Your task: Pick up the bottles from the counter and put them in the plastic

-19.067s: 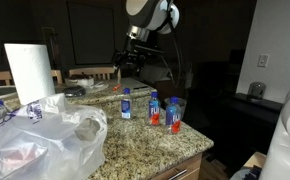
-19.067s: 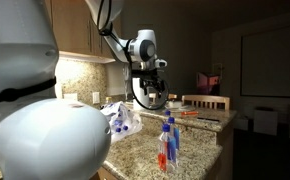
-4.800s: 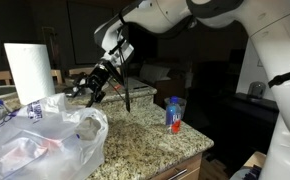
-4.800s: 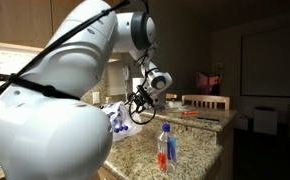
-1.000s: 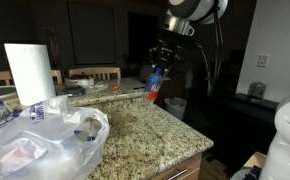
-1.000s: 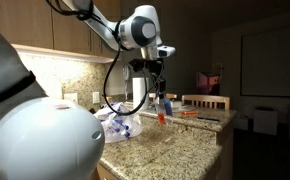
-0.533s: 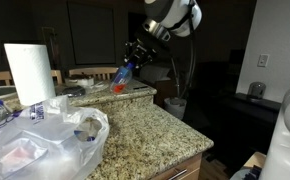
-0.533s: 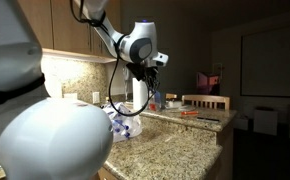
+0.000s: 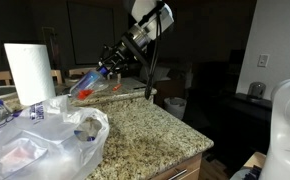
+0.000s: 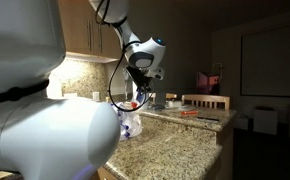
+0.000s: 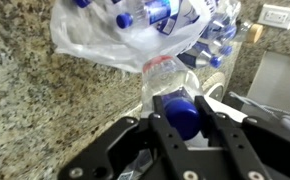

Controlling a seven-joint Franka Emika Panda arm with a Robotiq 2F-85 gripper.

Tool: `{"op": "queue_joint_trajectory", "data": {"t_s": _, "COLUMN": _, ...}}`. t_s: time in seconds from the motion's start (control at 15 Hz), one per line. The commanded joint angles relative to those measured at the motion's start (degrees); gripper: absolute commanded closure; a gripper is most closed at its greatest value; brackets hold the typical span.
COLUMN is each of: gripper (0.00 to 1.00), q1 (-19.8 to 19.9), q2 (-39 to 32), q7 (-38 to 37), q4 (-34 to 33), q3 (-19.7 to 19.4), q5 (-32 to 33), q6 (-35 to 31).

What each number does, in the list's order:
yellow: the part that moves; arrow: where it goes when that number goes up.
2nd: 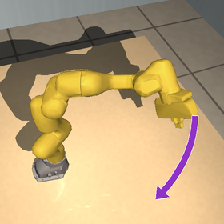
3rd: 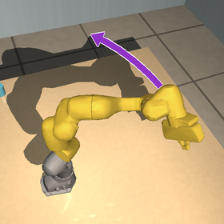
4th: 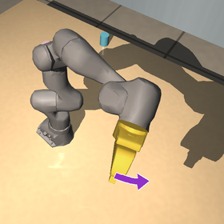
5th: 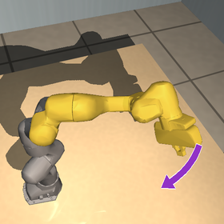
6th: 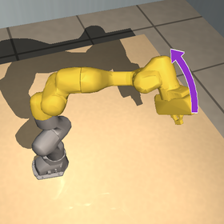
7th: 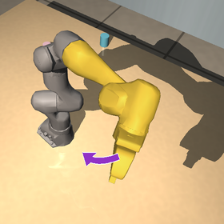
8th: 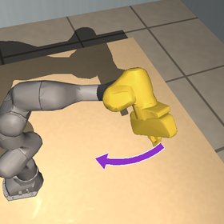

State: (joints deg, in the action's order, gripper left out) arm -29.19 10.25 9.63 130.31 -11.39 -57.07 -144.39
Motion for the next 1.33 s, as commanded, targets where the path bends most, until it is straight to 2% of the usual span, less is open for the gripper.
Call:
{"op": "queue_joint_trajectory", "data": {"t_s": 0.0, "gripper": 0.9, "q1": 2.1, "q2": -4.6, "q7": 12.2, "q4": -3.0, "q3": -2.8, "q5": -10.1, "q6": 14.0}}
{"op": "queue_joint_trajectory", "data": {"t_s": 0.07, "gripper": 0.9, "q1": 3.7, "q2": -6.1, "q7": 13.8, "q4": -3.2, "q3": -3.1, "q5": -11.3, "q6": 18.9}}
{"op": "queue_joint_trajectory", "data": {"t_s": 0.13, "gripper": 0.9, "q1": 11.0, "q2": -7.5, "q7": 14.5, "q4": -3.5, "q3": 2.3, "q5": -12.3, "q6": 24.3}}
{"op": "queue_joint_trajectory", "data": {"t_s": 0.2, "gripper": 0.9, "q1": 6.0, "q2": -8.7, "q7": 14.0, "q4": -3.5, "q3": -3.9, "q5": -11.2, "q6": 28.1}}
{"op": "queue_joint_trajectory", "data": {"t_s": 0.27, "gripper": 0.9, "q1": 14.6, "q2": -9.9, "q7": 12.5, "q4": -4.0, "q3": 2.7, "q5": -9.9, "q6": 33.2}}
{"op": "queue_joint_trajectory", "data": {"t_s": 0.4, "gripper": 0.9, "q1": 18.2, "q2": -11.6, "q7": 9.1, "q4": -4.8, "q3": 3.8, "q5": -7.6, "q6": 40.3}}
{"op": "queue_joint_trajectory", "data": {"t_s": 0.53, "gripper": 0.9, "q1": 21.3, "q2": -12.5, "q7": 8.3, "q4": -5.6, "q3": 5.6, "q5": -6.3, "q6": 43.5}}
{"op": "queue_joint_trajectory", "data": {"t_s": 0.8, "gripper": 0.9, "q1": 22.8, "q2": -17.7, "q7": 11.1, "q4": -9.8, "q3": 9.9, "q5": -7.5, "q6": 43.7}}
{"op": "queue_joint_trajectory", "data": {"t_s": 1.27, "gripper": 0.9, "q1": 20.2, "q2": -31.3, "q7": 10.4, "q4": -21.4, "q3": 16.7, "q5": -7.2, "q6": 39.1}}
